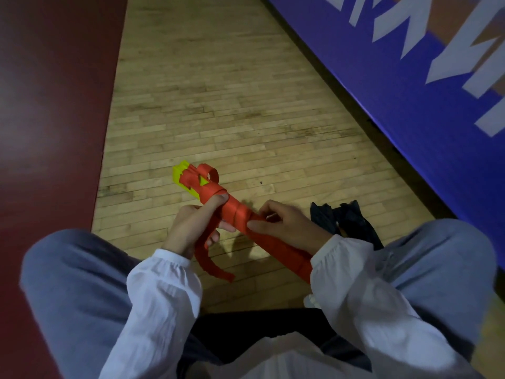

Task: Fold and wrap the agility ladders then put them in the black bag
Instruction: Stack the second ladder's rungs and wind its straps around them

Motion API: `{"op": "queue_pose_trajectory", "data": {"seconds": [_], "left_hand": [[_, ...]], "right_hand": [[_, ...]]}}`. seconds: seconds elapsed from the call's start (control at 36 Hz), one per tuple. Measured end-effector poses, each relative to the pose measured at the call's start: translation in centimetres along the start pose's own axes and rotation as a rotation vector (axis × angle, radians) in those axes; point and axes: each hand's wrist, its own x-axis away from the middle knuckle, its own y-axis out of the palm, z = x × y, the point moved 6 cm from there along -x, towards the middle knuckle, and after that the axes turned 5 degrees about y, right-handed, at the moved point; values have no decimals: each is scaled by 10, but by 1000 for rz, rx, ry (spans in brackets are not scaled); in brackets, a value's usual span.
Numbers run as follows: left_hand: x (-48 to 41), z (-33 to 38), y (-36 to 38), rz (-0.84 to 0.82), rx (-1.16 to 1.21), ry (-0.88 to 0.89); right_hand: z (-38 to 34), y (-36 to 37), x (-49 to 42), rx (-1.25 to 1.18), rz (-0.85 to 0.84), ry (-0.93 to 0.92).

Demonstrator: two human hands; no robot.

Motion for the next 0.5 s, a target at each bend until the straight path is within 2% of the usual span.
{"op": "queue_pose_trajectory", "data": {"seconds": [0.19, 0.33, 0.5], "left_hand": [[-2, -3, 0, -12, 10, 17], [-4, -7, -1, -36, 22, 18], [-3, -8, 1, -132, 163, -18]], "right_hand": [[6, 1, -1, -130, -78, 110], [3, 10, 4, -364, -221, 164], [1, 7, 5, -352, -148, 117]]}}
